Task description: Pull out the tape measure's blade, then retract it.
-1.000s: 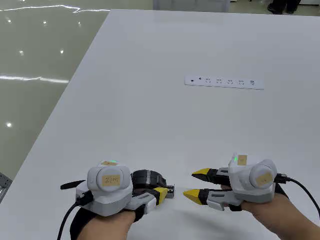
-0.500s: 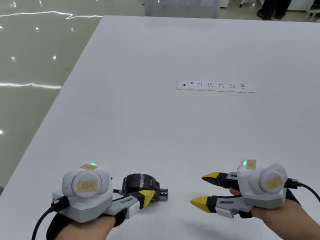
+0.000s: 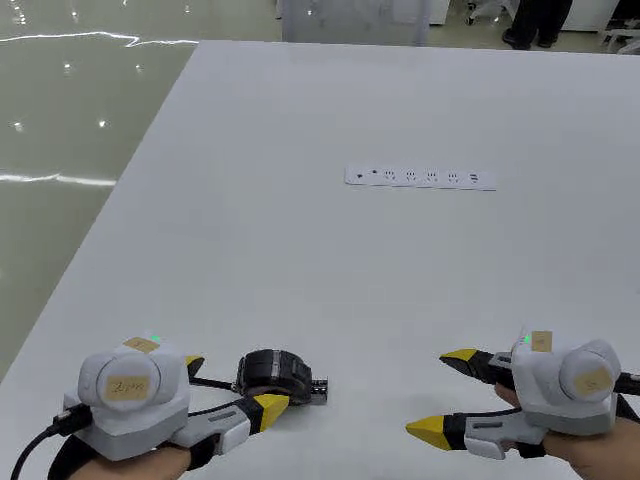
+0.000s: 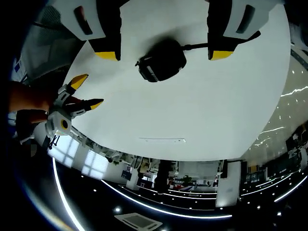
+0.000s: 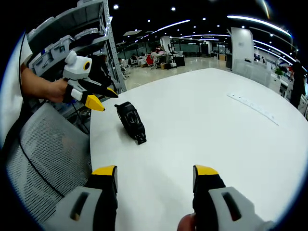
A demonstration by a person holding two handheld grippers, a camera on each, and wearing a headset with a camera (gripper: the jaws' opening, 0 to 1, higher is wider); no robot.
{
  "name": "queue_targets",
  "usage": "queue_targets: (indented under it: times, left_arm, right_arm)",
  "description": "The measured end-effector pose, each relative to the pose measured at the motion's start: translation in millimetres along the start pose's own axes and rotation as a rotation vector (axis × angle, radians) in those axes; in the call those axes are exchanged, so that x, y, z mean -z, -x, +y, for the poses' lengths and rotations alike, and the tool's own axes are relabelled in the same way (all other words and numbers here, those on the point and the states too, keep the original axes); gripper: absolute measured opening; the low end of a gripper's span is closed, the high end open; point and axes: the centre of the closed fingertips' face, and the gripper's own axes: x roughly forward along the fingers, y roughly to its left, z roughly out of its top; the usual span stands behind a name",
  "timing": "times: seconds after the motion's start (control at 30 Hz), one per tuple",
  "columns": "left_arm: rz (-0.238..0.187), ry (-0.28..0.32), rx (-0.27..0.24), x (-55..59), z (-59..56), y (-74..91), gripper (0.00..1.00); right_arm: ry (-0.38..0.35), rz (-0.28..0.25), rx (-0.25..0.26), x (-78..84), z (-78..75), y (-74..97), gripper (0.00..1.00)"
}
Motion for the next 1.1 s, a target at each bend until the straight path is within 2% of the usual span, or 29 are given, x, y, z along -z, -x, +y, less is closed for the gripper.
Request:
queue_targets:
  times: [0.13, 0.2, 0.53, 0.77, 0.83, 1.03, 1.1]
  left_arm:
    - [-0.004, -0.002, 0.032, 2.9, -0.3, 5.9, 0.73]
    - [-0.001, -0.006, 0.064, 4.9, -4.1, 9.6, 0.74]
    - [-0.013, -0.075, 0.093, 14.9, -1.3, 27.0, 0.79]
    - [-0.013, -0.082, 0.114, 21.9, 3.2, 37.2, 0.81]
    - [0.004, -0.083, 0.118, 26.0, 4.8, 37.9, 0.82]
    - [0.012, -0.073, 0.125, 31.8, 10.3, 40.7, 0.83]
    - [0.007, -0.067, 0.135, 31.2, 7.9, 41.9, 0.84]
  right_arm:
    - [-0.011, 0.006, 0.016, 7.0, 0.6, 6.8, 0.65]
    - [-0.026, 0.005, 0.027, 10.0, 0.1, 10.9, 0.67]
    - [-0.032, 0.001, 0.072, 21.7, -0.7, 32.5, 0.74]
    - [-0.058, -0.005, 0.109, 30.8, -4.9, 51.5, 0.79]
    - [-0.062, -0.001, 0.114, 33.9, -4.5, 55.4, 0.81]
    - [-0.081, -0.005, 0.133, 40.0, -7.3, 66.6, 0.84]
    - [-0.095, -0.015, 0.143, 40.0, -8.5, 70.6, 0.85]
